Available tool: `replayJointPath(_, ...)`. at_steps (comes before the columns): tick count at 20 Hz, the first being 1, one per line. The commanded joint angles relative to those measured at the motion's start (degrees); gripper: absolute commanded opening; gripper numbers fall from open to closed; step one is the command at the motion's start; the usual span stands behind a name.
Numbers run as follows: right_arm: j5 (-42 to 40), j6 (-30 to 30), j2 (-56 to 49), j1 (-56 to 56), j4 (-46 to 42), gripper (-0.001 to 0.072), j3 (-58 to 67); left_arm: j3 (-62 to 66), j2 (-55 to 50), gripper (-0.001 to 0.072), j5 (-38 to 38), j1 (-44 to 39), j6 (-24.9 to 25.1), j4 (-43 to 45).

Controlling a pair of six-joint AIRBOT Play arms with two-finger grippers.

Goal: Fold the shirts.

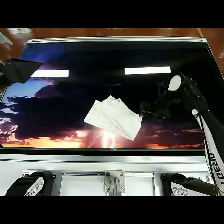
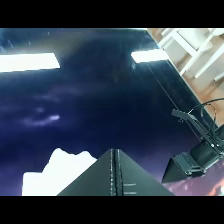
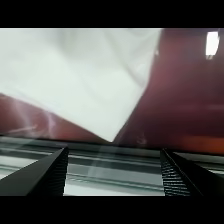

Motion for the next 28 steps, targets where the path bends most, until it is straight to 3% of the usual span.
replayJointPath(1,-9.5,2.0,0.8,-1.0,2.1,0.0694,-9.8,-0.9,0.0,0.0035,-2.4,0.0,-0.3,0.3)
replayJointPath(5,-18.3,-1.4,-1.3,-1.0,8.9,0.0694,-18.5,-0.8,0.0,0.0035,-2.5,0.0,-1.6,0.3)
replayJointPath(11,-27.4,-5.0,-4.5,-0.9,16.7,0.0693,-19.3,-0.9,0.0,0.0035,-3.4,0.0,-3.9,0.3)
replayJointPath(16,-29.0,-6.5,-6.7,-0.9,21.7,0.0684,-19.3,-0.9,0.0,0.0035,-3.4,0.0,-3.9,0.3)
replayJointPath(17,-28.6,-7.6,-7.3,-0.9,23.0,0.0656,-19.4,-0.9,0.0,0.0035,-3.4,0.0,-3.9,0.3)
replayJointPath(18,-28.5,-8.7,-7.8,-0.9,24.5,0.0456,-19.3,-0.9,0.0,0.0035,-3.4,0.0,-3.9,0.3)
replayJointPath(19,-28.9,-9.5,-7.9,-0.9,26.3,0.0174,-19.3,-0.9,0.0,0.0035,-3.4,0.0,-3.9,0.3)
replayJointPath(20,-29.2,-11.5,-7.6,-1.0,28.4,0.0064,-19.3,-0.9,0.0,0.0035,-3.4,0.0,-3.9,0.3)
replayJointPath(24,-26.4,-22.2,0.8,-3.7,30.3,0.0062,-16.0,-1.3,-0.1,0.0035,-3.1,0.0,-3.9,0.5)
replayJointPath(28,-19.9,-20.6,11.5,-11.2,29.0,0.0062,-1.4,-3.8,-0.1,0.0035,-3.1,0.0,-3.9,1.0)
